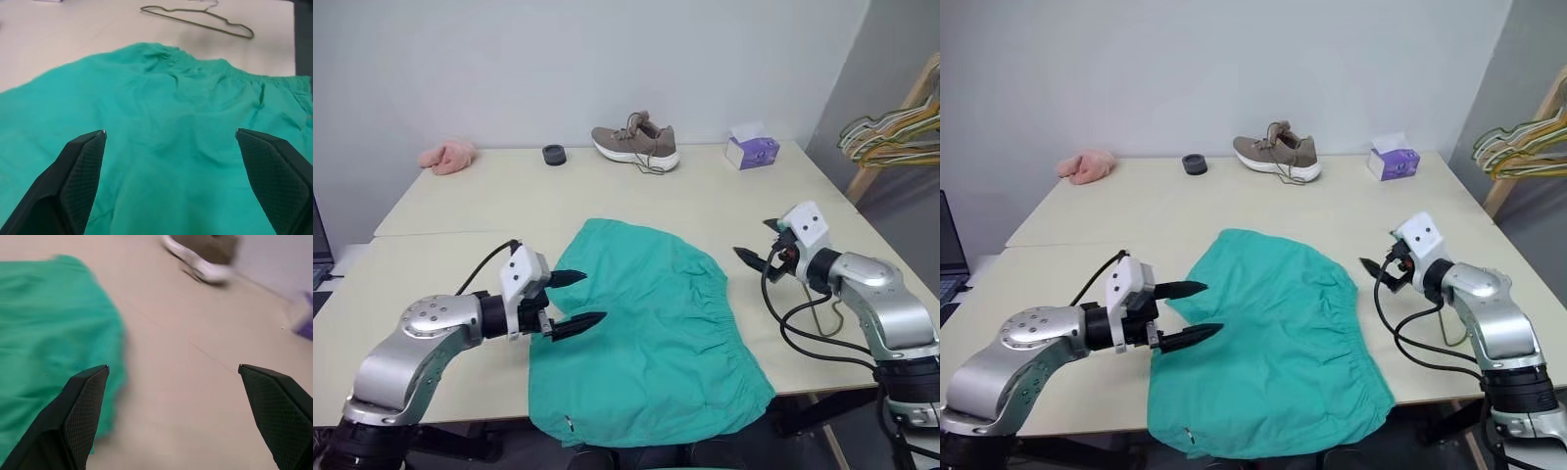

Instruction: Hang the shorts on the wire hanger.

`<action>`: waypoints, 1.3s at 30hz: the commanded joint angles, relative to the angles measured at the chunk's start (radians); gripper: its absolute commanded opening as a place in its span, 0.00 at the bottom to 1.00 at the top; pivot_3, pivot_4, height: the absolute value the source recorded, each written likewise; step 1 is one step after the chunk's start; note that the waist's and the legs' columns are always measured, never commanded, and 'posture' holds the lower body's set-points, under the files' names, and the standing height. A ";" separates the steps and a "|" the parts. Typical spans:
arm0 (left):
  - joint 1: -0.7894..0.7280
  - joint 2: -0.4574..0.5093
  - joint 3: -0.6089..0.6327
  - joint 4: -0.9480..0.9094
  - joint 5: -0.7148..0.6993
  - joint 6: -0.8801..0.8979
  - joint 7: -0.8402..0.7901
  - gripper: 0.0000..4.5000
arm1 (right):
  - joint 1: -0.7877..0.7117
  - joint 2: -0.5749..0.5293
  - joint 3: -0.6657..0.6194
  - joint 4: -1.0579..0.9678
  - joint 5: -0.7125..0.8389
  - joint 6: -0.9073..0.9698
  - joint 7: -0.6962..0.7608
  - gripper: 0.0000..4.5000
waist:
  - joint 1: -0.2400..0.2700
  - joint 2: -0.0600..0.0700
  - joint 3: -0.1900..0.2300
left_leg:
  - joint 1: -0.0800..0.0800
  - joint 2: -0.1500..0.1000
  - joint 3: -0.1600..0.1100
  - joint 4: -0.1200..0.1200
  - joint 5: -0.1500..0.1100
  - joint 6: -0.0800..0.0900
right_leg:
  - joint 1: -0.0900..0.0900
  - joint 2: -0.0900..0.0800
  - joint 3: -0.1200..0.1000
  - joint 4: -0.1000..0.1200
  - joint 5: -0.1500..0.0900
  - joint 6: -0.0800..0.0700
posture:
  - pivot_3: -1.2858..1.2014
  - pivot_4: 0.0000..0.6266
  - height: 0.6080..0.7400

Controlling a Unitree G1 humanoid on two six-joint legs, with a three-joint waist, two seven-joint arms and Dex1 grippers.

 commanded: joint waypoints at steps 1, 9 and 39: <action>-0.040 0.015 -0.021 -0.008 0.008 -0.008 -0.026 0.99 | 0.030 0.003 -0.085 0.028 -0.040 0.003 -0.116 1.00 | -0.002 0.001 0.000 | 0.000 0.000 0.000 0.000 0.000 0.000 | 0.000 0.000 0.000 0.000 0.000 0.000 | 0.47 0.00 1.00; -0.124 0.024 -0.075 0.057 0.067 -0.058 -0.089 0.99 | 0.071 0.020 -0.179 0.125 -0.030 0.196 -0.217 1.00 | -0.033 0.003 -0.001 | 0.002 0.000 0.002 0.001 0.001 0.001 | 0.002 0.006 0.001 0.000 -0.002 0.003 | 0.47 0.00 1.00; -0.052 0.014 -0.032 0.100 0.129 -0.135 -0.066 1.00 | -0.058 0.075 -0.152 0.454 0.009 0.454 -0.188 0.00 | -0.048 -0.024 -0.030 | 0.021 0.005 -0.003 0.001 0.000 0.001 | 0.024 0.007 0.000 -0.006 -0.008 -0.003 | 0.49 0.00 1.00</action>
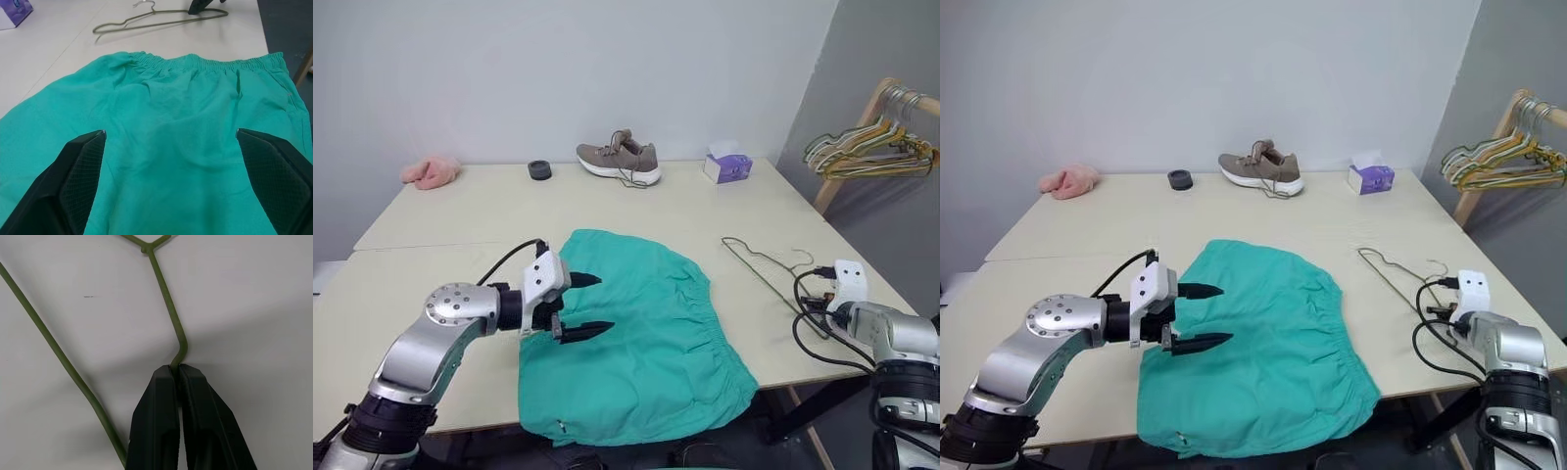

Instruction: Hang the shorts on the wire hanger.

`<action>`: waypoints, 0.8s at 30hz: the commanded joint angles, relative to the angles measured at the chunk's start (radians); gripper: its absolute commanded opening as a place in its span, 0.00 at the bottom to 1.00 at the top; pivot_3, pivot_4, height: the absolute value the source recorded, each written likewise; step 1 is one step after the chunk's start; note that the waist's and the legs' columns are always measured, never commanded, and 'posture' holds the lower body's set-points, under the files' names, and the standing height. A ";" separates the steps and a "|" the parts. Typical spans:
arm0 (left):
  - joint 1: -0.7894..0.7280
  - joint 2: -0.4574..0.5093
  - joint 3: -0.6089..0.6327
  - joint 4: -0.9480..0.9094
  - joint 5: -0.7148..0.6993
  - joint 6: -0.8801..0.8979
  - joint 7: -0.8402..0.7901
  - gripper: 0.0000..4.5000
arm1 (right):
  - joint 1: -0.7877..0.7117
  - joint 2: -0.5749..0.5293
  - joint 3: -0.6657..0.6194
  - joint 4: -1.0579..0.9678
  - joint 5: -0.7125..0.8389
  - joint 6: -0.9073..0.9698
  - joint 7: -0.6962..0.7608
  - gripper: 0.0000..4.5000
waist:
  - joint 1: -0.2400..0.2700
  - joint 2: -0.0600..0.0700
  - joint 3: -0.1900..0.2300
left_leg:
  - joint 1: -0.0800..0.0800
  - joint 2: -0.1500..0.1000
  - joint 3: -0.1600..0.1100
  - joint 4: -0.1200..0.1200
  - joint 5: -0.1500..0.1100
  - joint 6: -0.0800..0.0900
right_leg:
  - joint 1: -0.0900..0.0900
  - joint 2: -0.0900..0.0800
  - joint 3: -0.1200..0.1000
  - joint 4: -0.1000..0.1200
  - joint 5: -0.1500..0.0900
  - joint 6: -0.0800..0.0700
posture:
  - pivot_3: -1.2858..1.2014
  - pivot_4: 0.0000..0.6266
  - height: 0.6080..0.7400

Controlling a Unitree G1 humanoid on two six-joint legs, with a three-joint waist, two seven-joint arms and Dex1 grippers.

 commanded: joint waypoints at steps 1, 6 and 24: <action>-0.008 0.002 0.050 0.007 0.007 -0.018 0.030 1.00 | -0.024 0.016 0.034 0.081 -0.014 -0.017 0.001 0.00 | 0.000 0.000 0.000 | 0.000 0.000 0.000 0.000 0.000 0.000 | 0.001 0.000 0.000 -0.001 0.000 0.000 | 0.49 0.00 1.00; 0.004 -0.004 0.079 0.042 0.012 -0.008 0.072 1.00 | -0.107 -0.003 0.063 0.108 -0.035 -0.115 0.029 0.00 | -0.003 0.003 0.003 | 0.000 0.000 0.002 0.000 0.000 0.000 | 0.000 0.000 0.002 -0.001 0.001 0.001 | 0.49 0.00 1.00; -0.042 -0.006 0.191 0.189 0.014 0.040 0.202 1.00 | -0.121 -0.046 0.284 -0.199 -0.104 -0.345 0.234 0.00 | 0.013 0.027 0.018 | -0.021 -0.004 0.001 -0.002 0.000 0.000 | -0.024 -0.005 0.001 0.005 0.005 0.008 | 0.49 0.00 1.00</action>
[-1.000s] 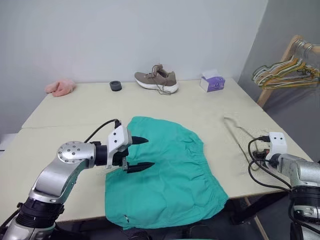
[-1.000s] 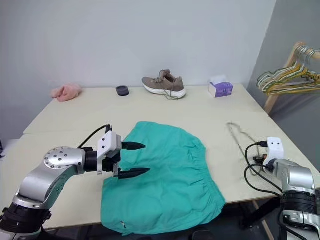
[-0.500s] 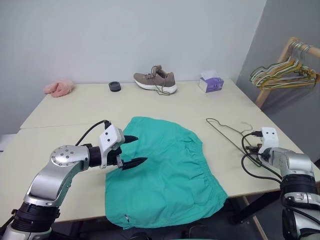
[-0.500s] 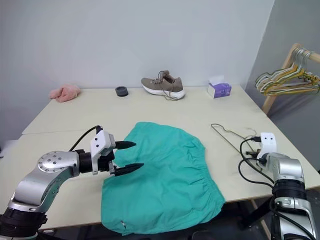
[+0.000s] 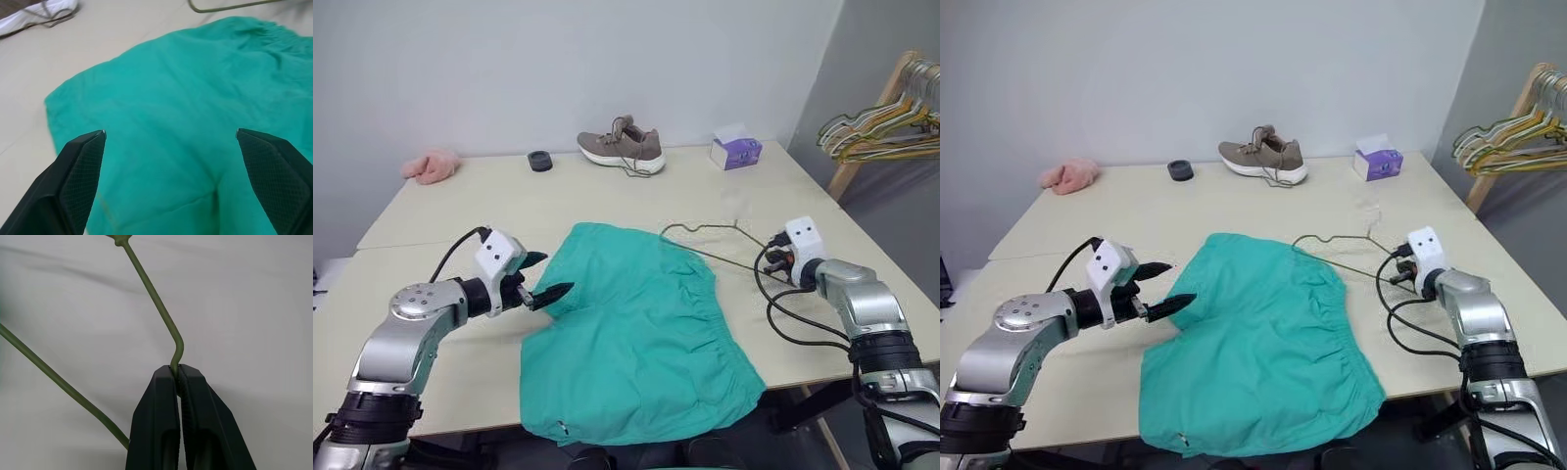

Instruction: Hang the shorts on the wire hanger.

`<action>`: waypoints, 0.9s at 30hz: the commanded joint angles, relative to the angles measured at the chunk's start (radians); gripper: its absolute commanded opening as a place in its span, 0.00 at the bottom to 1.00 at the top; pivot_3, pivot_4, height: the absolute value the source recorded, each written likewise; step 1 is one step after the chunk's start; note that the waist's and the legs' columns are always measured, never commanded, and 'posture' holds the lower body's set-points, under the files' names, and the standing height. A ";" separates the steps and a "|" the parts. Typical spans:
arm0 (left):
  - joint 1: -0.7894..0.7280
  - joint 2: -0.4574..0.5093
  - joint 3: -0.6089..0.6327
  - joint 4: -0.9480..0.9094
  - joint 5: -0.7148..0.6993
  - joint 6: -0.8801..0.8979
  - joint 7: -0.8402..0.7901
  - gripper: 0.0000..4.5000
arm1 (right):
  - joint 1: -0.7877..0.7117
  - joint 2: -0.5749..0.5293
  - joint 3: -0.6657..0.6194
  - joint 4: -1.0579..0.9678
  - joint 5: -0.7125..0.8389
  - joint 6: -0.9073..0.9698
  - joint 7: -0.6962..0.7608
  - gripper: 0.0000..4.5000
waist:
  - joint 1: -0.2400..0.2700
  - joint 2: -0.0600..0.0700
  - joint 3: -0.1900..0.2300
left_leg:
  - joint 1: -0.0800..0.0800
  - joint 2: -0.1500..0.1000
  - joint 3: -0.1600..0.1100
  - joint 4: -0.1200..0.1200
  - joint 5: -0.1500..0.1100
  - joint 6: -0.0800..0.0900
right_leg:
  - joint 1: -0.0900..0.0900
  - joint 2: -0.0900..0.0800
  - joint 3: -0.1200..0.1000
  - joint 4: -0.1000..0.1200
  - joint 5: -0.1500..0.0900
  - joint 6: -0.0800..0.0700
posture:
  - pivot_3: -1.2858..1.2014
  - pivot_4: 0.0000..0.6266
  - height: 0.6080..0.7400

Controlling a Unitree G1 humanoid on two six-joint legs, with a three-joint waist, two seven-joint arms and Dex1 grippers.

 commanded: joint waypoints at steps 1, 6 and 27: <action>-0.030 0.013 0.045 -0.008 -0.007 0.012 0.015 1.00 | -0.002 -0.016 0.013 -0.114 0.000 -0.023 0.033 0.00 | 0.006 0.000 0.000 | 0.000 0.000 0.000 0.000 0.000 0.000 | 0.000 0.000 0.000 0.000 0.000 0.000 | 0.49 0.00 1.00; -0.023 0.032 0.047 -0.006 0.003 0.016 0.010 1.00 | -0.001 -0.028 0.064 -0.222 -0.001 -0.063 0.104 0.00 | 0.013 0.000 0.001 | 0.000 -0.001 0.000 0.000 0.000 0.000 | 0.000 -0.001 -0.001 0.000 0.000 0.000 | 0.49 0.00 1.00; -0.047 0.003 -0.008 -0.069 -0.243 0.360 -0.101 1.00 | -0.071 -0.070 0.225 -0.397 -0.145 -0.313 0.248 0.00 | 0.010 0.000 0.001 | 0.000 -0.001 -0.001 0.001 0.000 0.000 | 0.000 -0.001 -0.002 0.000 0.000 0.000 | 0.47 0.00 1.00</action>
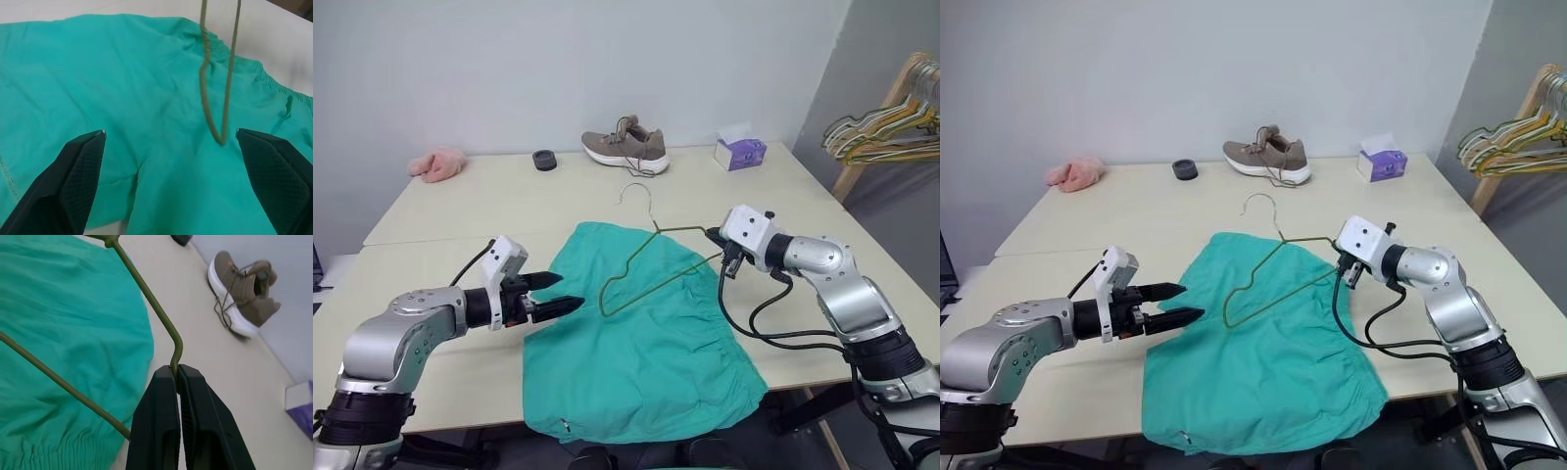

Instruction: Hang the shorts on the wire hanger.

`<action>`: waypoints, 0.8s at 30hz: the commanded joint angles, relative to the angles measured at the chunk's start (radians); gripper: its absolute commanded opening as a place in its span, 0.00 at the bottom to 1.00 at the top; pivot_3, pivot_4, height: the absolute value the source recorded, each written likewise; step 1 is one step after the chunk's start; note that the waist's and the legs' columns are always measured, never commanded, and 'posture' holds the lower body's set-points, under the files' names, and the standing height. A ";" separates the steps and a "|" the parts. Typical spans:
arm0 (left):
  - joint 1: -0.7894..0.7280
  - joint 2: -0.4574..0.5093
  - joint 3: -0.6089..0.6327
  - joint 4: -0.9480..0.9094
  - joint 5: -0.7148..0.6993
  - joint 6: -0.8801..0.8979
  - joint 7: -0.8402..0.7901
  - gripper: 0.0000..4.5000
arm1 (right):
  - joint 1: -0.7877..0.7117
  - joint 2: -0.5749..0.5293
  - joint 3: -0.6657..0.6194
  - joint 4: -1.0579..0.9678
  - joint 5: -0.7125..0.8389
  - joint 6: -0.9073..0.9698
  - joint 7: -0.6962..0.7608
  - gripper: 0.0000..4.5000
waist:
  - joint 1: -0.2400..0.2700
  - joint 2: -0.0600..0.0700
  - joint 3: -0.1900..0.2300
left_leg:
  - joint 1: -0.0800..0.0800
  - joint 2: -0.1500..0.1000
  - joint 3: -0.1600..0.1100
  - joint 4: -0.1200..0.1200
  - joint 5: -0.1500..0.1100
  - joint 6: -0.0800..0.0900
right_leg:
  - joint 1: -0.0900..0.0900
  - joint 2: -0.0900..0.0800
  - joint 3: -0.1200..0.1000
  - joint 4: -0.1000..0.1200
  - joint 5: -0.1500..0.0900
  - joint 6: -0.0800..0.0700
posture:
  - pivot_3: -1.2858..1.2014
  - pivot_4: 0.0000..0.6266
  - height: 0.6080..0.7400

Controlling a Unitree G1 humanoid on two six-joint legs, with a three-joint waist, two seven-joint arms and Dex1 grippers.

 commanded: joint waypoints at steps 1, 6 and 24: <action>-0.032 -0.017 -0.022 -0.011 -0.021 0.020 -0.009 1.00 | -0.041 0.001 -0.008 -0.058 -0.005 -0.022 0.018 0.00 | 0.000 0.000 0.000 | 0.000 0.000 0.000 0.000 0.000 0.000 | 0.000 0.000 0.000 0.000 0.000 0.000 | 0.47 0.00 1.00; -0.028 -0.041 -0.083 -0.063 -0.062 0.057 -0.054 1.00 | -0.054 0.016 0.000 -0.091 -0.009 -0.016 0.035 0.00 | 0.000 0.000 0.000 | 0.000 0.000 0.000 0.000 0.000 0.000 | 0.000 0.000 0.000 0.000 0.000 0.000 | 0.47 0.00 1.00; -0.045 -0.097 -0.146 0.015 -0.023 0.008 -0.055 0.22 | -0.068 0.042 -0.004 -0.136 -0.005 0.002 0.054 0.00 | -0.001 0.000 0.000 | 0.000 0.000 0.000 0.000 0.000 0.000 | 0.000 0.000 0.000 0.000 0.000 0.000 | 0.47 0.00 1.00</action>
